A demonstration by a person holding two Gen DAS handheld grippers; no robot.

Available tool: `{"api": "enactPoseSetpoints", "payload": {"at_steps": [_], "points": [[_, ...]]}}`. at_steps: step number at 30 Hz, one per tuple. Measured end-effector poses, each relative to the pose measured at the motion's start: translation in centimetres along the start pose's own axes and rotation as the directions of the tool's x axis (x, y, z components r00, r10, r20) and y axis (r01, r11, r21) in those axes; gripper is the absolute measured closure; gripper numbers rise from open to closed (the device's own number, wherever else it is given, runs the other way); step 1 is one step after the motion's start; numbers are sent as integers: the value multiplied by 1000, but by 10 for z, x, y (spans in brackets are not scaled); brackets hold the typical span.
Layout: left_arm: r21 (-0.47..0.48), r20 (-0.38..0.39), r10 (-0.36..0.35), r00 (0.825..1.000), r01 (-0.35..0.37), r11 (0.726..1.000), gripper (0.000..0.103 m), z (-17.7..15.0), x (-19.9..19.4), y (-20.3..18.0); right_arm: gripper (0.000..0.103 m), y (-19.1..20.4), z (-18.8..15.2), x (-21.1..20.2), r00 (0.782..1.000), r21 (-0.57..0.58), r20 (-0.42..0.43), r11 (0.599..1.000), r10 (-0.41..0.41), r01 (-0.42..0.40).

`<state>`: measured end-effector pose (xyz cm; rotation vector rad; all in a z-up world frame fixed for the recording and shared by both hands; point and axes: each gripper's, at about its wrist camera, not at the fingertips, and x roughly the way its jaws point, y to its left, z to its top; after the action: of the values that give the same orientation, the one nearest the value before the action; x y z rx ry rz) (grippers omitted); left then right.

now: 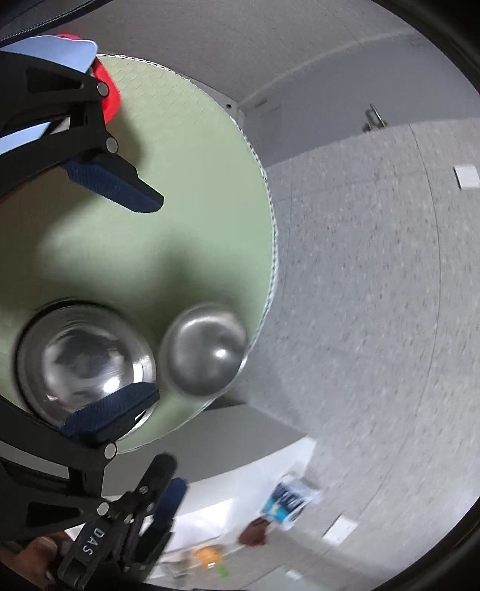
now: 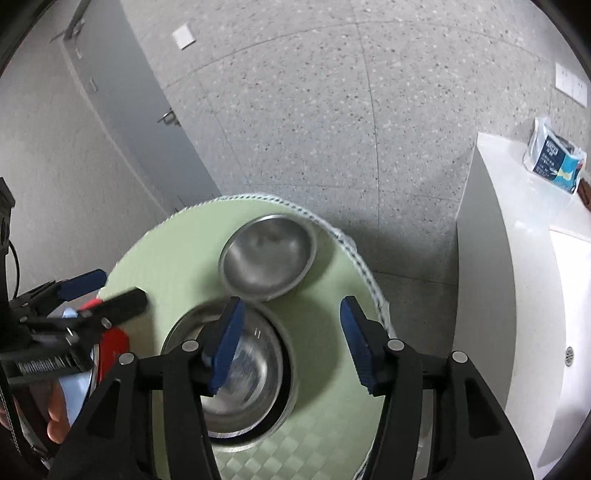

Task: Organize plates and bowls
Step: 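Grasp the stacked steel bowls rim with the right tool and lift them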

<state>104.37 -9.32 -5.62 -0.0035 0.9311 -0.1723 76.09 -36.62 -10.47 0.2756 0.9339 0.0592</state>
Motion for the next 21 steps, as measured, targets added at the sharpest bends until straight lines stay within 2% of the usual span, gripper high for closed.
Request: {"api": "enactPoseSetpoints", "payload": {"at_steps": [8,11,16,18,20,21], "points": [[-45,-118,48,992,-53,998,11,27,70,1,47,-32,34,65,993,65,-90,995,82,-76],[-56,-185,47,982,-59,997,11,28,101,-1,47,-36,39,87,987,68,-123,993,104,-96],[-34,-254,72,965,-83,996,15,34,137,-5,47,-36,39,119,974,66,-178,989,141,-131],[-31,-275,72,959,-83,996,21,38,149,-8,47,-36,37,127,969,65,-194,988,152,-142],[-33,-302,55,952,-69,997,34,40,161,-11,47,-37,35,134,963,68,-214,986,165,-154],[-34,-312,46,949,-60,998,37,45,167,-8,48,-37,34,137,961,70,-220,985,169,-157]]}}
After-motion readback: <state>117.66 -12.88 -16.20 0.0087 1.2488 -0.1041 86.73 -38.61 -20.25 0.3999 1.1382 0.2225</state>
